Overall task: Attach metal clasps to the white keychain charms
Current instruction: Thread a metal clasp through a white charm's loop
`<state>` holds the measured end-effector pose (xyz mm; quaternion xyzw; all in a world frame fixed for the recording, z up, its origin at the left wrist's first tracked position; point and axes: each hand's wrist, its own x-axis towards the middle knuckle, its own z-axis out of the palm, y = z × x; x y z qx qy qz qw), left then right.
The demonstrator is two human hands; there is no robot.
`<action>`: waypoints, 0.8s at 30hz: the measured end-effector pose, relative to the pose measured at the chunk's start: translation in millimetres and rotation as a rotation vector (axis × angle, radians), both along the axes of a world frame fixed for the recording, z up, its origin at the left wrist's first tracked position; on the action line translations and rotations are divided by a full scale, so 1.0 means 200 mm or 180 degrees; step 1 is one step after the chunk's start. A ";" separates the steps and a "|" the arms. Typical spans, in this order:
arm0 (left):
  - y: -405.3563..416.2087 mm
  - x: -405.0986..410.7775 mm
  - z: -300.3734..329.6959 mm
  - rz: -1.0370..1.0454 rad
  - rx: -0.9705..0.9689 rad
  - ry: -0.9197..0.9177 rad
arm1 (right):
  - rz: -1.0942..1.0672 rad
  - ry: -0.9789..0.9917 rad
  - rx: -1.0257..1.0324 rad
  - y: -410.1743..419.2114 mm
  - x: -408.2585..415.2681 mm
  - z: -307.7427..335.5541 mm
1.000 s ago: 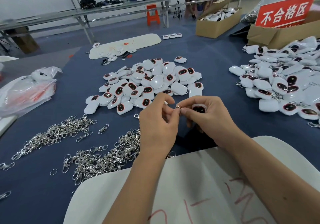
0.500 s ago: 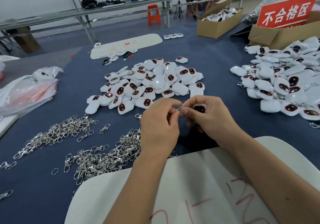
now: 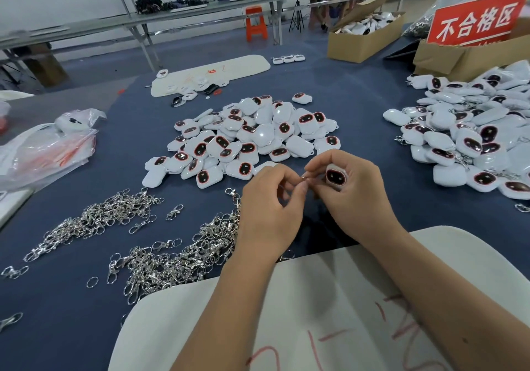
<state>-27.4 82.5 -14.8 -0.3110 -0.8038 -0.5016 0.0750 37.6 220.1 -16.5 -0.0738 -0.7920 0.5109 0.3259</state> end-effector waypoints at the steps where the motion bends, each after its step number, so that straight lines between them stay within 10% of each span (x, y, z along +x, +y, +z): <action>1: 0.00 -0.01 0.00 -0.0002 0.0083 -0.0111 | -0.0031 0.0071 0.0112 -0.01 0.00 0.00; 24: -0.01 0.00 0.04 -0.0088 0.0726 -0.0335 | 0.0437 -0.0418 -0.0296 0.01 0.00 0.03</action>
